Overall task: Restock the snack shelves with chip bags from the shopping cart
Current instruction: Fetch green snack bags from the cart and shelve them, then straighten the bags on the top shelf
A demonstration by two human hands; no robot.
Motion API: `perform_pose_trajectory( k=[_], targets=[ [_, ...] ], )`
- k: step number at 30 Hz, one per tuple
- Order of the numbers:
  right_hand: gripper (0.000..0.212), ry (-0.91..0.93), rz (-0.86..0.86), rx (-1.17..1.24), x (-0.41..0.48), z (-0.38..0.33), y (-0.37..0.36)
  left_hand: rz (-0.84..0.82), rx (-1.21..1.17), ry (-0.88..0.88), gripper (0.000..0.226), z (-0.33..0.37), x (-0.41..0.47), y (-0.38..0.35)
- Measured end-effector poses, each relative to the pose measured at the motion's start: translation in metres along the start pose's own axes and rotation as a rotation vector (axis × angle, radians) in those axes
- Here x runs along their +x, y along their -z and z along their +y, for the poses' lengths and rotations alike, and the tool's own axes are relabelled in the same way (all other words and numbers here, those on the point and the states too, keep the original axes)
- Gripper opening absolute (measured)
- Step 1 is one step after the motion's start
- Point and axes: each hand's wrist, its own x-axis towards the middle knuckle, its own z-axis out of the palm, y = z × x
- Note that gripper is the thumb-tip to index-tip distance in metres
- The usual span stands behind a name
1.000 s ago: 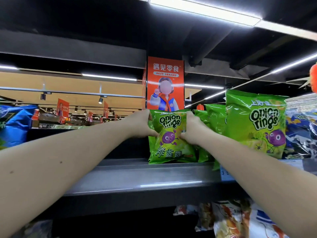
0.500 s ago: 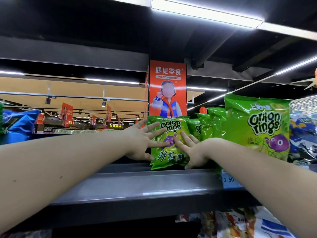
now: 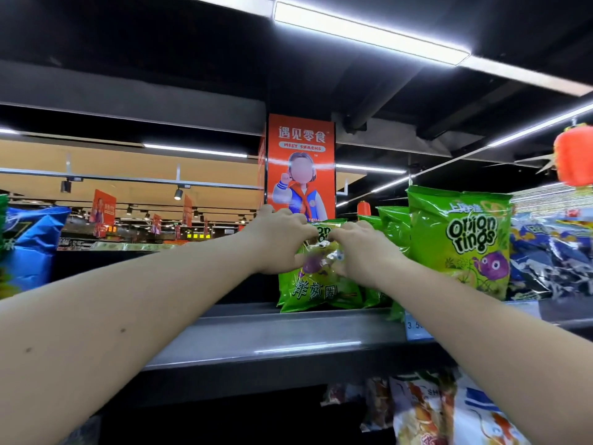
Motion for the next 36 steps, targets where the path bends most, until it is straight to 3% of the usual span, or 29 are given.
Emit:
perform_pose_trajectory(
  k=[5, 8, 13, 17, 22, 33, 36],
  targets=[
    [0.039, -0.043, 0.261, -0.216, -0.025, -0.003, 0.03, 0.15, -0.125, 0.168, 0.04, 0.03, -0.004, 0.026],
    [0.031, -0.073, 0.373, -0.316, -0.047, 0.0, 0.045, 0.197, -0.255, 0.195, 0.038, 0.056, -0.005, 0.039],
    [0.034, -0.118, 0.474, -0.451, -0.103, 0.024, 0.066, 0.312, -0.538, 0.216, 0.036, 0.111, -0.007, 0.055],
    [0.034, -0.28, 0.386, -0.574, -0.165, 0.057, 0.065, 0.394, -0.6, 0.173, 0.037, 0.177, -0.006, 0.071],
    [0.034, -0.476, 0.242, -0.628, -0.265, 0.113, 0.073, 0.366, -0.684, 0.055, 0.034, 0.289, 0.0, 0.105],
    [0.034, -0.789, -0.075, -0.746, -0.557, 0.247, 0.108, 0.345, -1.028, -0.234, 0.03, 0.606, -0.018, 0.203],
    [0.028, -0.911, -0.151, -0.721, -0.639, 0.279, 0.108, 0.25, -1.087, -0.336, 0.031, 0.693, -0.032, 0.223]
  ],
)
